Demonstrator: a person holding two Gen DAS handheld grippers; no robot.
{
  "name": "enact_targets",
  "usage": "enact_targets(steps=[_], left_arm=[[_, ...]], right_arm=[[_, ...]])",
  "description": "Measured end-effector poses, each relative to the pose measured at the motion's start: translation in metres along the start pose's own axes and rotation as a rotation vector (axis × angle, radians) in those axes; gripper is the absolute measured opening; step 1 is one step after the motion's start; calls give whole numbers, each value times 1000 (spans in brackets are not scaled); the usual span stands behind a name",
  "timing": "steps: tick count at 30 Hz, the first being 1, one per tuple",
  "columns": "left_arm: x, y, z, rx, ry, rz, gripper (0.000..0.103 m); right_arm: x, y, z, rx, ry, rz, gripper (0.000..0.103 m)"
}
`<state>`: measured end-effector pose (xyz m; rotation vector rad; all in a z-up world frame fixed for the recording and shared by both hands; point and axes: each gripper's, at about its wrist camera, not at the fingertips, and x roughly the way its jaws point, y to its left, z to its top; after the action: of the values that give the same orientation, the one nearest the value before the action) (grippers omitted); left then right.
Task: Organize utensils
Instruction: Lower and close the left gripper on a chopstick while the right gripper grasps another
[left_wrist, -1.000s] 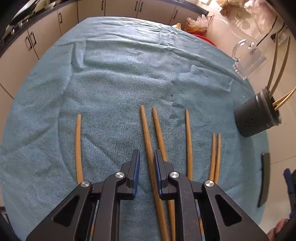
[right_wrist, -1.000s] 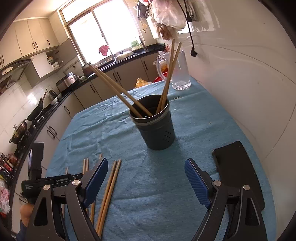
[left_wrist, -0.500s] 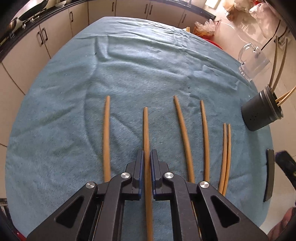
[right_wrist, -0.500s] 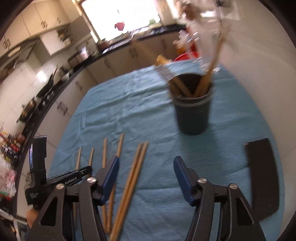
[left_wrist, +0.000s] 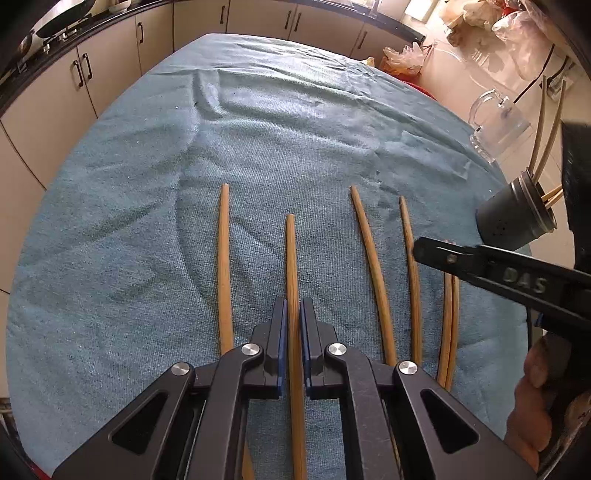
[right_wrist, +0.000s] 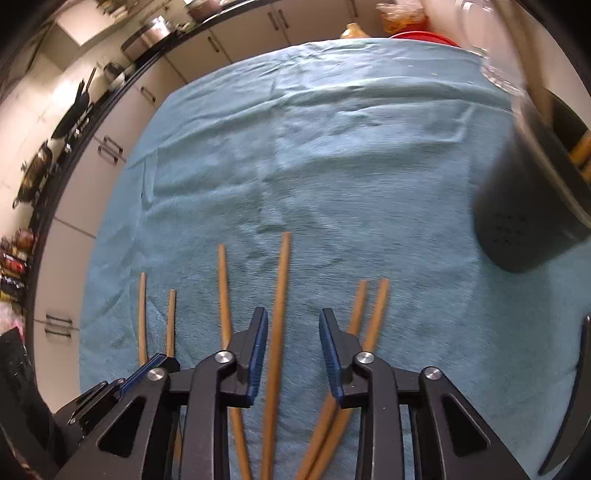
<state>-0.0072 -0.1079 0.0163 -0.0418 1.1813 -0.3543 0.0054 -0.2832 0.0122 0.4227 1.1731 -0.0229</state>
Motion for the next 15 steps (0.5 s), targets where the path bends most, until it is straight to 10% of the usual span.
enact_targets(steps=[7, 15], left_arm=[[1, -3, 1, 11, -15, 6, 6], [-34, -8, -1, 25, -128, -77, 6]], right_arm=[[14, 21, 3, -85, 16, -99, 8], [-23, 10, -9, -50, -91, 25, 7]])
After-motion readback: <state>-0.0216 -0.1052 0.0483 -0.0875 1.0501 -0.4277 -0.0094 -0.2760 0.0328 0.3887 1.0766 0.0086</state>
